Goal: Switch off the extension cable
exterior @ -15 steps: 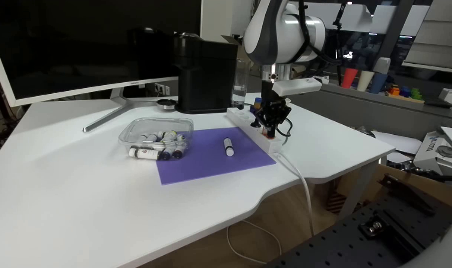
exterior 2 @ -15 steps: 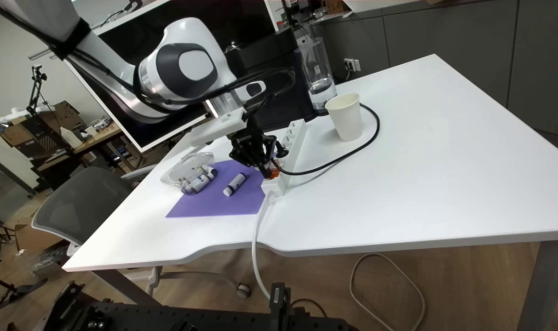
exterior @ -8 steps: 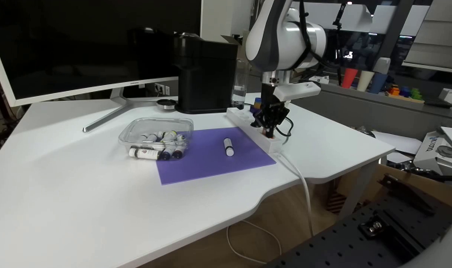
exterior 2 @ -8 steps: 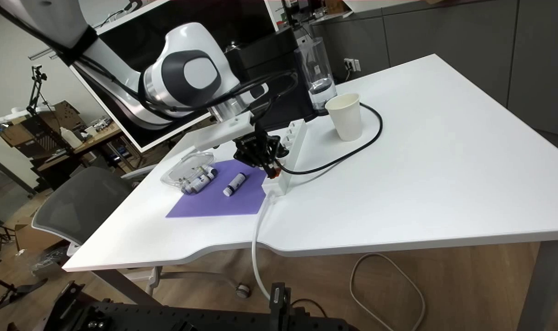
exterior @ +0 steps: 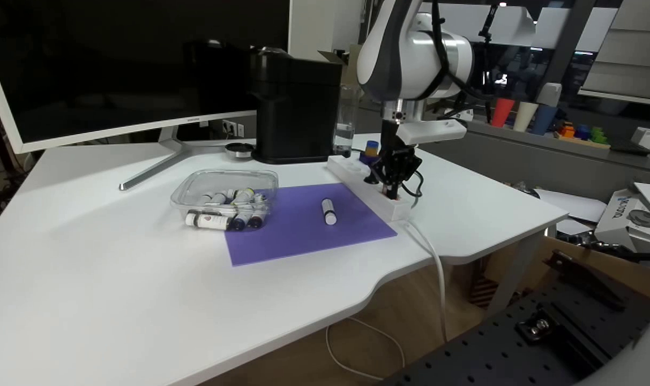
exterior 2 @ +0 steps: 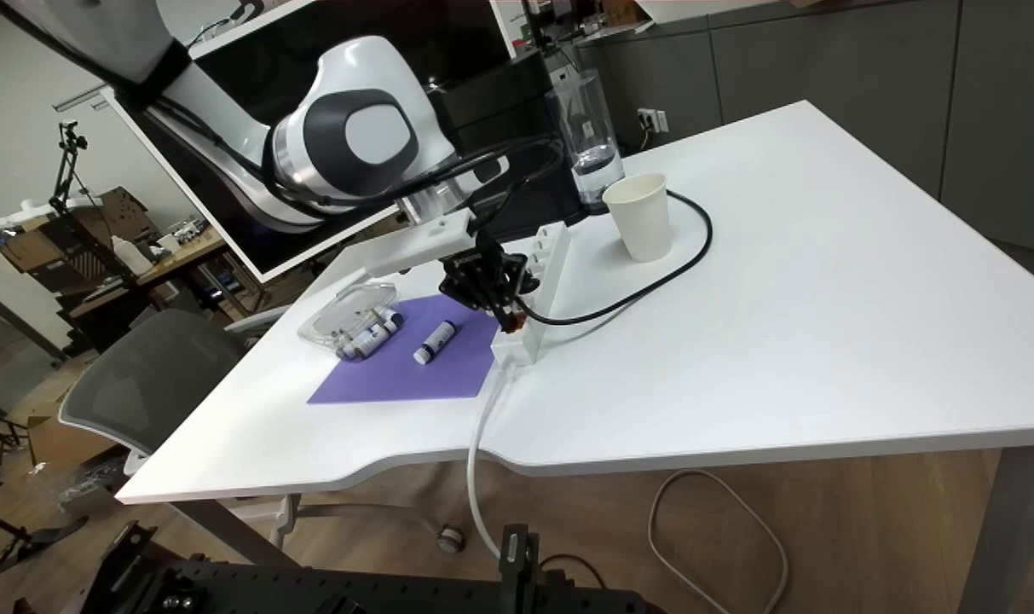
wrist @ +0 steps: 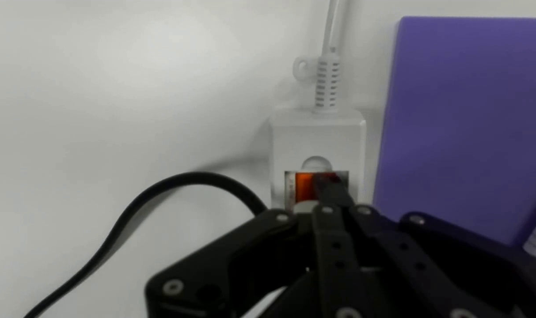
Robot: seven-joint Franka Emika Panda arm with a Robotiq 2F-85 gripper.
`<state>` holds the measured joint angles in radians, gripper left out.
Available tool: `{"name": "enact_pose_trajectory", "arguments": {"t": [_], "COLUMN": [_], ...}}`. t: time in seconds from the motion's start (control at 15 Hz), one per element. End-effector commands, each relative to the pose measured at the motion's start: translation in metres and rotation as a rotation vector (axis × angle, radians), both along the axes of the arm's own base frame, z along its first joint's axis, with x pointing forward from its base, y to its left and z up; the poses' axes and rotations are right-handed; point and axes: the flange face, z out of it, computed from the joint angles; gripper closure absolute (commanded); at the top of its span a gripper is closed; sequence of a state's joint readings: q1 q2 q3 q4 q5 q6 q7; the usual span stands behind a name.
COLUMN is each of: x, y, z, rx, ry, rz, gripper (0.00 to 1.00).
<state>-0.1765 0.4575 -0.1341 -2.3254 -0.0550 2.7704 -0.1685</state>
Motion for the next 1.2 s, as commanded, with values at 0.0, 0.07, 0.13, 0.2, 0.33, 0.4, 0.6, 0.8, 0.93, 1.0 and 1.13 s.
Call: {"name": "enact_pose_trajectory", "arguments": {"t": [0.0, 0.07, 0.13, 0.2, 0.33, 0.4, 0.6, 0.8, 0.93, 1.0, 1.13], "x": [-0.005, -0.008, -0.011, -0.015, -0.021, -0.024, -0.024, -0.025, -0.024, -0.024, -0.026], "y": [-0.031, -0.042, -0.053, -0.064, -0.085, -0.092, -0.097, -0.09, -0.087, -0.086, -0.086], "z": [-0.004, -0.007, -0.009, -0.012, -0.018, -0.019, -0.012, -0.007, -0.007, -0.005, 0.0], "rx": [0.083, 0.115, 0.148, 0.186, 0.241, 0.281, 0.315, 0.313, 0.315, 0.311, 0.305], "ry": [0.078, 0.106, 0.134, 0.156, 0.162, 0.151, 0.076, 0.059, 0.059, 0.064, 0.072], "rz": [-0.158, -0.193, -0.232, -0.269, -0.292, -0.263, -0.126, 0.027, 0.095, 0.123, 0.165], "gripper": [1.0, 1.0, 1.0, 1.0, 1.0, 1.0, 1.0, 1.0, 1.0, 1.0, 1.0]}}
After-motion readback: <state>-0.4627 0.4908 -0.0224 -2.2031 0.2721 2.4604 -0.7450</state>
